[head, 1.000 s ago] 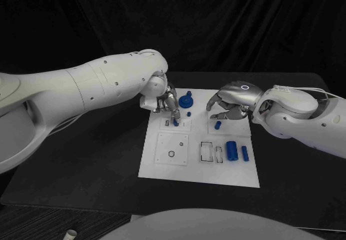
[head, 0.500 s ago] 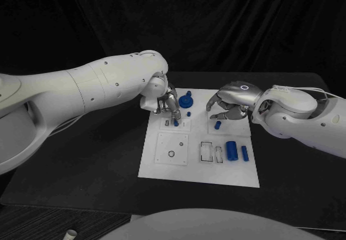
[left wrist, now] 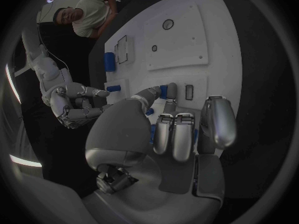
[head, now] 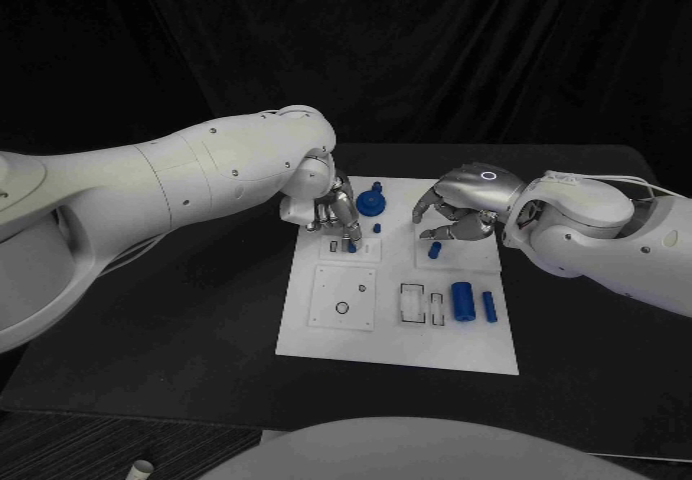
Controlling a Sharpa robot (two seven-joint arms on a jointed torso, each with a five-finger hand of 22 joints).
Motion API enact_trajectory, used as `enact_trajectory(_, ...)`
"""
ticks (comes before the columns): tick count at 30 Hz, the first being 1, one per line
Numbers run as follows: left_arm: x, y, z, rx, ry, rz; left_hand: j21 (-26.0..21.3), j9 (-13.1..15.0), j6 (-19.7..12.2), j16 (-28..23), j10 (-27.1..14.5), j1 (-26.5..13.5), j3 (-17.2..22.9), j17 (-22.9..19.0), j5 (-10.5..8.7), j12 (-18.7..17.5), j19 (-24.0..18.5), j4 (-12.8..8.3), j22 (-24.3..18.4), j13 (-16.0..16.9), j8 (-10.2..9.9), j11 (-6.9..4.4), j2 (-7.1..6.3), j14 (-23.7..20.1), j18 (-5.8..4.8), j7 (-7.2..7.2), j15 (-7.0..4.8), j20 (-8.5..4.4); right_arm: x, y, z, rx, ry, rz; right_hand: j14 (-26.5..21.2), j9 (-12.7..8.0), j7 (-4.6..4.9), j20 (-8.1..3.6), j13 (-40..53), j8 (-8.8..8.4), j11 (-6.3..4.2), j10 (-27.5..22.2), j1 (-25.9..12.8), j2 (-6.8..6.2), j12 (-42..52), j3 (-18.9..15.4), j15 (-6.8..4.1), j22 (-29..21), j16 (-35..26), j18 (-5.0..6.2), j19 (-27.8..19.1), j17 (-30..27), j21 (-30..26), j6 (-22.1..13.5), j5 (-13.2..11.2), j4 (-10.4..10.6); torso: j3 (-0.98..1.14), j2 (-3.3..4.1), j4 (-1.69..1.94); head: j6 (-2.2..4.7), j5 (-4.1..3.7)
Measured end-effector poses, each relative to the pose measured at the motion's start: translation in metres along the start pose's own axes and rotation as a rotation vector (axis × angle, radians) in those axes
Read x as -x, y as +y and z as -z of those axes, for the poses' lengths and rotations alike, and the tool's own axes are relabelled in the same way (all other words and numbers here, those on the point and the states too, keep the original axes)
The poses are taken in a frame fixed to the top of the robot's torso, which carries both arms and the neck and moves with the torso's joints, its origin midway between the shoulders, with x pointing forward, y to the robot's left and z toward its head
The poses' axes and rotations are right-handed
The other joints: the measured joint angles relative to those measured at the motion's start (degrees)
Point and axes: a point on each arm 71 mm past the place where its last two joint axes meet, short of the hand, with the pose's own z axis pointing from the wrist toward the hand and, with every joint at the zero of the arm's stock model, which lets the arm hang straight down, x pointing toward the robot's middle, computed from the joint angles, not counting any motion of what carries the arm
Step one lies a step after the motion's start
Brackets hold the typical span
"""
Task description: Assemble the parts on the task board
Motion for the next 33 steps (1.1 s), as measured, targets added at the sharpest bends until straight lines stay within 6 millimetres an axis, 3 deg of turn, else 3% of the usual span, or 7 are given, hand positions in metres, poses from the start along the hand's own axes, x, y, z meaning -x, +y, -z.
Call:
enact_trajectory(14,0.0006,0.0009,0.0001,0.001,-0.003,0.004,-1.0,0.7,0.2,0.0,0.0,-0.5,-0.1,0.0,-3.18,-0.1,0.0,-0.1,0.0,0.0,0.0,0.0,0.45,0.0,0.0,-0.1,0.0,0.0,-0.0042,-0.0001,0.0007,-0.002,0.01,-0.005,0.0,0.0,0.0,-0.21,-0.4,0.0,0.01,-0.4,0.0,0.0,-0.4,0.2,0.0,0.0,-0.3,-0.01,-0.2,0.0,-0.5,0.0,0.0,0.2,-0.08,0.01,-0.04,0.0,0.13)
enact_trajectory(17,0.0011,0.0015,0.0,0.003,-0.004,0.005,-2.3,1.6,1.0,-0.2,0.0,-2.3,0.0,0.0,-7.64,-0.7,-0.1,-1.4,0.0,0.0,0.0,0.0,0.59,0.0,0.0,-1.09,0.0,-0.12,-0.0047,-0.0004,0.001,-0.003,0.012,-0.006,0.0,0.0,0.0,-0.2,-0.5,0.0,0.01,-0.4,0.0,0.0,-0.5,0.2,0.0,0.0,-0.3,-0.01,-0.2,0.0,-0.6,0.0,0.0,0.2,-0.07,0.03,0.0,0.0,0.03)
enact_trajectory(18,0.0012,0.0015,0.0,0.002,-0.004,0.005,-2.7,1.8,0.8,-0.2,0.0,-3.1,2.3,0.0,-9.39,-0.7,-0.2,-4.0,0.0,0.0,0.0,0.0,0.67,0.0,0.0,-1.07,0.0,-0.23,-0.0049,-0.0004,0.001,-0.003,0.013,-0.006,0.0,0.0,0.0,-0.2,-0.5,0.0,0.01,-0.4,0.0,0.0,-0.5,0.2,0.0,0.0,-0.3,-0.01,-0.2,0.0,-0.6,0.0,0.0,0.2,-0.06,0.03,0.03,0.0,0.01)
enact_trajectory(21,0.0014,0.0017,0.0001,0.003,-0.004,0.005,-3.5,2.4,-1.5,-0.5,-0.2,-4.8,1.8,0.0,-12.8,-1.0,-0.3,-4.3,0.0,0.0,-0.9,-0.18,1.16,0.0,0.0,-1.11,0.0,-0.31,-0.0052,-0.0004,0.0011,-0.003,0.014,-0.006,0.0,0.0,0.0,0.0,-0.5,0.0,0.01,-0.4,0.0,0.0,-0.5,0.2,0.0,0.0,-0.3,0.0,-0.4,0.0,-0.6,0.0,0.0,0.2,-0.05,0.04,0.05,0.0,-0.02)
enact_trajectory(24,0.0014,0.0027,-0.0002,0.006,-0.002,0.003,-3.9,2.4,-3.0,-0.7,-0.1,-7.6,-1.3,0.0,-15.31,-1.1,-0.5,-1.2,0.0,0.0,-2.1,-0.09,1.45,0.0,0.0,-0.72,0.0,-0.09,-0.0056,-0.0005,0.0013,-0.004,0.016,-0.007,0.0,0.0,0.0,0.0,-0.6,0.0,0.01,-0.4,0.0,0.0,-0.5,0.2,0.0,0.0,-0.4,-0.01,-0.4,0.0,-0.7,0.0,0.0,0.2,-0.04,0.04,0.06,0.0,0.01)
enact_trajectory(28,0.001,0.0045,-0.0005,0.011,0.002,-0.001,-4.6,2.4,-3.7,-1.3,0.0,-11.5,-4.8,0.0,-17.08,-1.6,-0.7,2.1,0.0,0.0,-3.5,0.68,0.79,-0.1,0.0,-0.03,0.24,0.17,-0.006,-0.0007,0.0016,-0.004,0.018,-0.007,0.0,0.0,0.0,0.0,-0.7,0.0,0.01,-0.4,0.0,0.0,-0.5,0.2,0.0,0.0,-0.6,-0.01,-0.4,0.0,-0.9,0.0,0.0,0.2,-0.04,0.01,0.05,0.0,0.04)
enact_trajectory(33,0.0001,0.0055,0.0003,0.007,0.004,-0.002,-4.9,2.4,-4.1,-1.5,0.0,-13.8,-7.6,0.0,-17.19,-1.6,-0.6,4.4,0.0,0.0,-4.6,0.82,0.06,-0.1,0.0,0.4,0.52,0.43,-0.0067,-0.0016,0.0026,-0.007,0.02,-0.008,0.0,0.0,0.0,0.0,-0.7,0.0,0.01,-0.4,0.0,0.0,-0.7,0.2,0.0,0.0,-0.6,-0.01,-0.4,0.0,-0.9,0.0,0.0,0.2,-0.03,-0.05,0.03,0.0,0.04)
